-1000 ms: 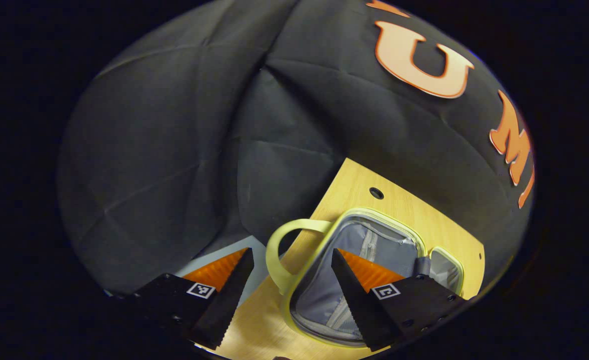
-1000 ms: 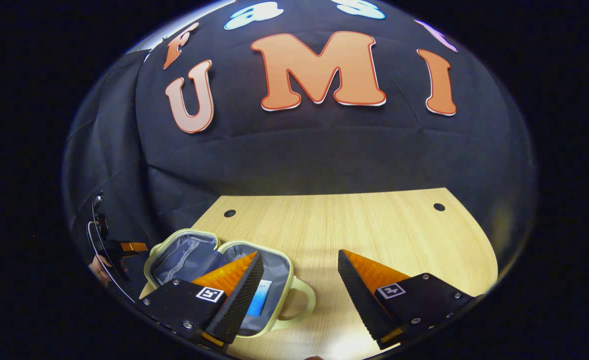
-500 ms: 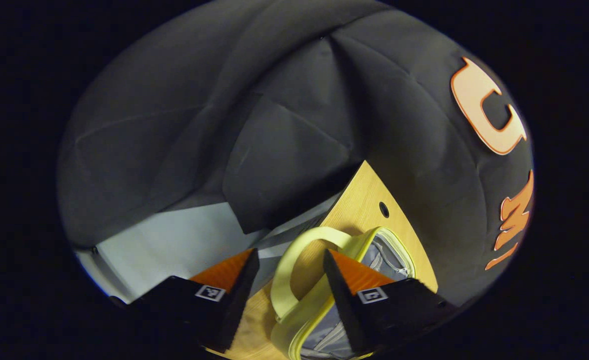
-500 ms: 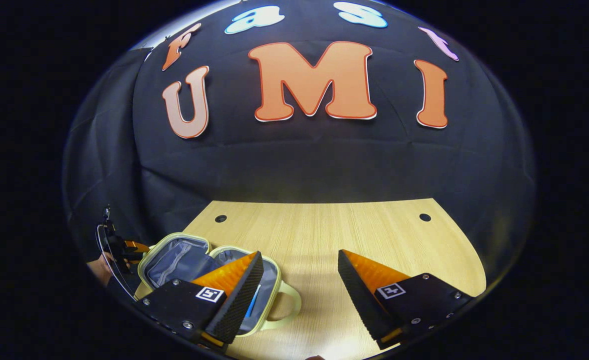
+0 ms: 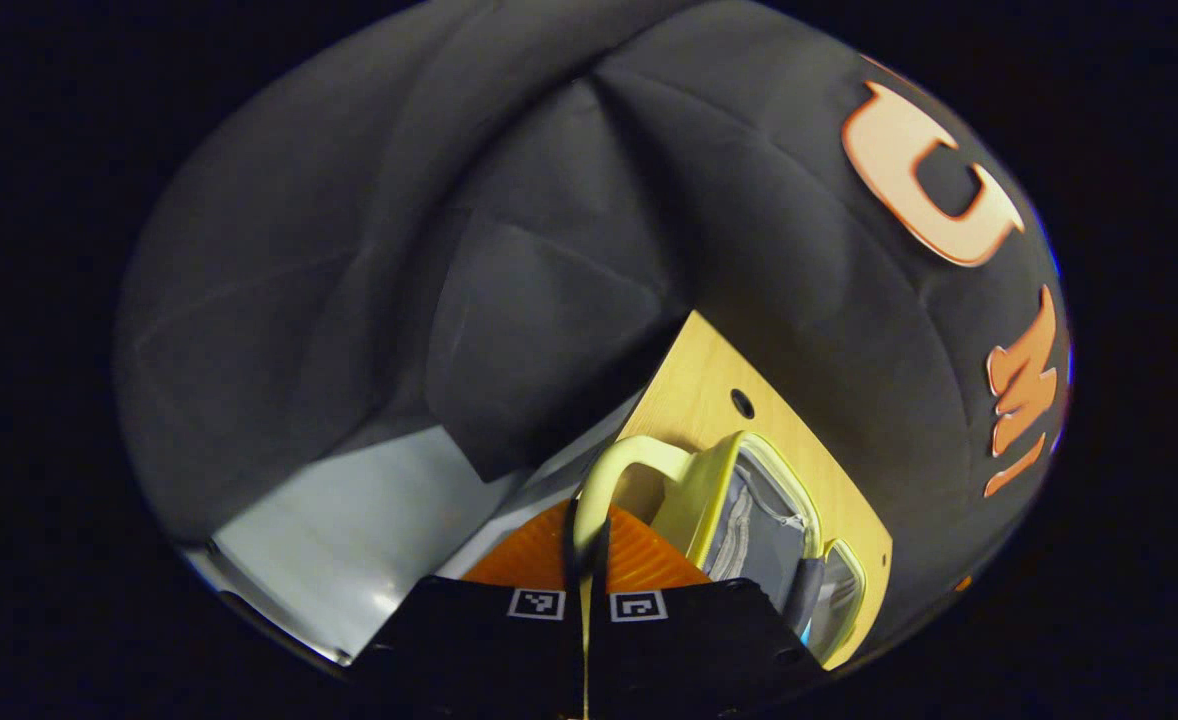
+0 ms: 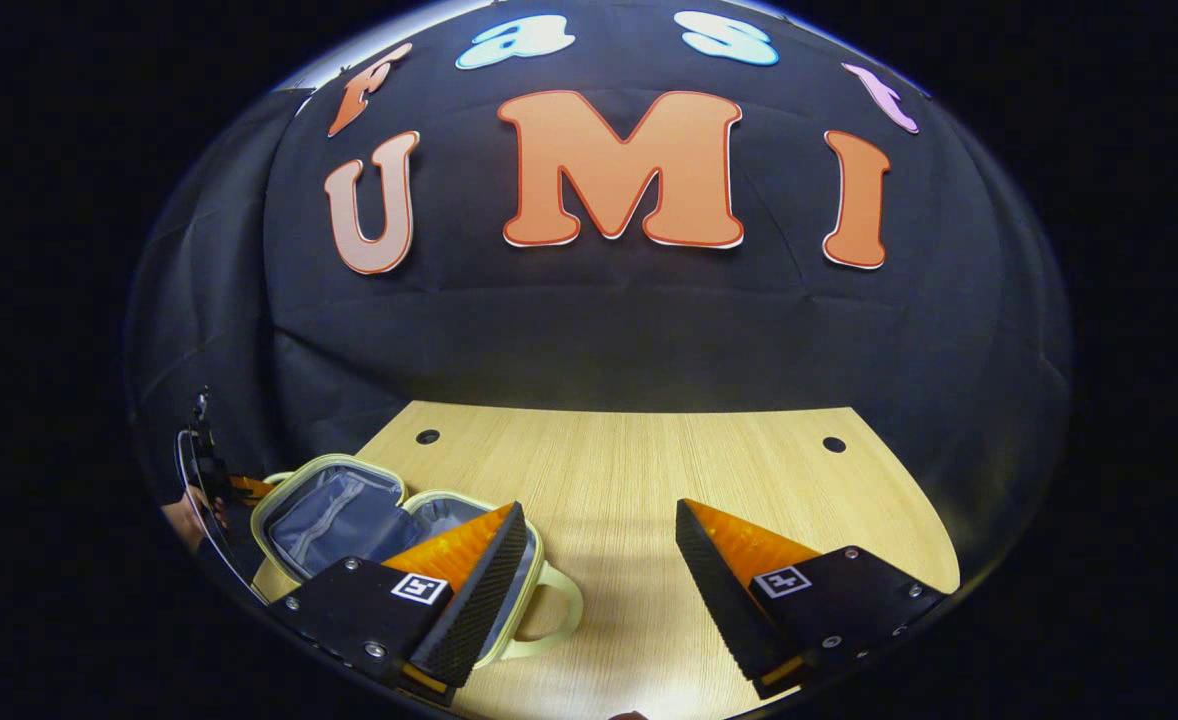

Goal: First open the suitcase, pack the skin care products into it, and then close the suitcase.

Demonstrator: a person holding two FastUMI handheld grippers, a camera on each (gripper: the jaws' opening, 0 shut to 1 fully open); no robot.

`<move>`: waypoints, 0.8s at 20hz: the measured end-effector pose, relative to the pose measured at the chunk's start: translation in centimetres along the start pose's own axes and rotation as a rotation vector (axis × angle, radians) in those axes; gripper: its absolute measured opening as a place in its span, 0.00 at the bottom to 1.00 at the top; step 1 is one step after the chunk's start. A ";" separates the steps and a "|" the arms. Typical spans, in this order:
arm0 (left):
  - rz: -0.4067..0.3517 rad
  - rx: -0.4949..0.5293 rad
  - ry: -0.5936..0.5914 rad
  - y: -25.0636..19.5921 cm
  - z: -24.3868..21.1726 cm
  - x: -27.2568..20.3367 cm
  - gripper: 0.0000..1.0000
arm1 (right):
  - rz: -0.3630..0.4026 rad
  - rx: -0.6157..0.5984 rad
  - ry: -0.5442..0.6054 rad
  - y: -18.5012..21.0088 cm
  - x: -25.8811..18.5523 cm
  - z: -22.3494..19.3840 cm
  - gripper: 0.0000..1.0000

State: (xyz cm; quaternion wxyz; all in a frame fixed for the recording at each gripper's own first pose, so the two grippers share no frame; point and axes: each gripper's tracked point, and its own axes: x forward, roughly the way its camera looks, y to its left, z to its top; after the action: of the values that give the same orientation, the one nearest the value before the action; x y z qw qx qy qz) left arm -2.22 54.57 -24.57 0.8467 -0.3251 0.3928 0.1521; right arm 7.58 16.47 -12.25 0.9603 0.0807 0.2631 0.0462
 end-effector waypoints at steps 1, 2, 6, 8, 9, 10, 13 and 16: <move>-0.006 0.045 -0.018 -0.7 0.7 -1.1 0.02 | 0.004 -0.002 -0.007 0.0 -0.1 0.1 0.95; -0.005 0.090 -0.041 -1.5 1.4 -2.0 0.02 | 0.010 -0.004 -0.014 0.2 -0.1 0.2 0.95; -0.053 0.214 -0.134 -7.0 4.5 -6.6 0.01 | 0.032 -0.031 -0.045 -0.5 -0.3 0.7 0.95; -0.088 0.253 -0.170 -9.7 5.4 -9.1 0.01 | 0.044 -0.052 -0.056 -1.2 -0.3 0.9 0.95; -0.104 0.272 -0.189 -11.4 5.3 -9.7 0.01 | 0.053 -0.061 -0.057 -0.8 -1.0 0.6 0.95; -0.118 0.282 -0.202 -13.0 5.3 -10.5 0.01 | 0.058 -0.070 -0.060 -1.1 -1.0 0.6 0.95; -0.160 0.310 -0.237 -17.0 4.4 -13.6 0.01 | 0.080 -0.082 -0.068 -2.4 -1.5 0.6 0.95; -0.198 0.344 -0.258 -21.2 2.5 -16.3 0.01 | 0.102 -0.101 -0.084 -3.8 -1.9 0.6 0.95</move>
State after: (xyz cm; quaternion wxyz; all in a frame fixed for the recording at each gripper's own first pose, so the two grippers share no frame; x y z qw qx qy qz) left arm -0.40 40.45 -1.79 0.9436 -0.1909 0.2675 0.0393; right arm 6.48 12.44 -11.49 0.9697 0.0471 0.2157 0.1049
